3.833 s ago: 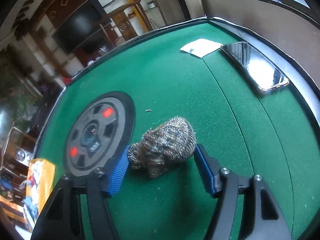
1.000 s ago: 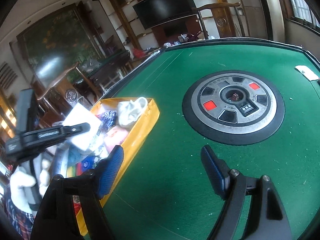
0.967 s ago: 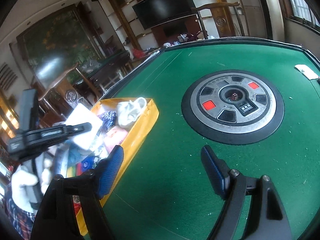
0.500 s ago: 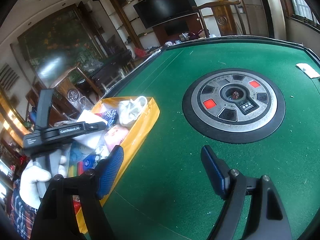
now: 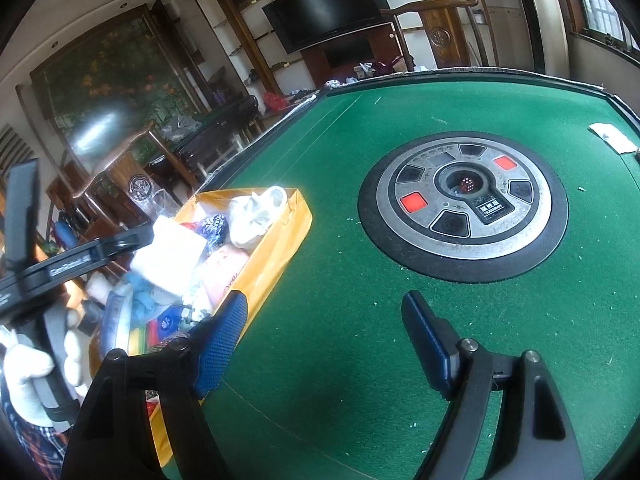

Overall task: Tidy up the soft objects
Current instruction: 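Lower the white foam block into the box and open the left tool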

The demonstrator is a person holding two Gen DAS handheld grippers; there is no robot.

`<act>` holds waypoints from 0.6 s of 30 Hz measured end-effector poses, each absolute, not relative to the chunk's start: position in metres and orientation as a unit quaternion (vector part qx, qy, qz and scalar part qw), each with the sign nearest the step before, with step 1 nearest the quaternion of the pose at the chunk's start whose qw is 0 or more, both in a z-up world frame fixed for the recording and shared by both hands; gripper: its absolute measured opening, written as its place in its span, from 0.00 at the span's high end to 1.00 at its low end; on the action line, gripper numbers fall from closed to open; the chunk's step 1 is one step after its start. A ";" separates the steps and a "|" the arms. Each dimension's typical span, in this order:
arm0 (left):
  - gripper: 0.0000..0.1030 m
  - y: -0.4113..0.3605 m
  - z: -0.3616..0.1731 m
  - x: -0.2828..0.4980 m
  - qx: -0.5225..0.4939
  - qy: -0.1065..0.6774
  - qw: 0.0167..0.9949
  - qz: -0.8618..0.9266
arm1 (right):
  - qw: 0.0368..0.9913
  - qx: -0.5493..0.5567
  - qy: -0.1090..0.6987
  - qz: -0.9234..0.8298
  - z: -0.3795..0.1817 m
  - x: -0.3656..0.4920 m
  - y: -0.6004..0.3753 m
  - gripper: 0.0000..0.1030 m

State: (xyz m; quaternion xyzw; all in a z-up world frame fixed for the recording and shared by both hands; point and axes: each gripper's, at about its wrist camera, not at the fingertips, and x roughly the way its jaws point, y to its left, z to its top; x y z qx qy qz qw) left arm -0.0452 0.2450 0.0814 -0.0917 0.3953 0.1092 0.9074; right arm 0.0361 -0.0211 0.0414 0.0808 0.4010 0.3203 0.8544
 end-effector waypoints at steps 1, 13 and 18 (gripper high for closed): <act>0.40 0.245 0.083 -0.049 -0.085 0.393 0.908 0.115 | 0.855 0.079 0.400 0.319 0.041 0.036 -0.021 0.27; 0.40 0.267 0.090 -0.085 -0.065 0.380 0.908 0.166 | 0.863 0.068 0.405 0.295 0.036 0.038 -0.024 0.27; 0.39 0.282 0.084 -0.099 -0.061 0.382 0.901 0.196 | 0.864 0.066 0.408 0.287 0.034 0.039 -0.026 0.27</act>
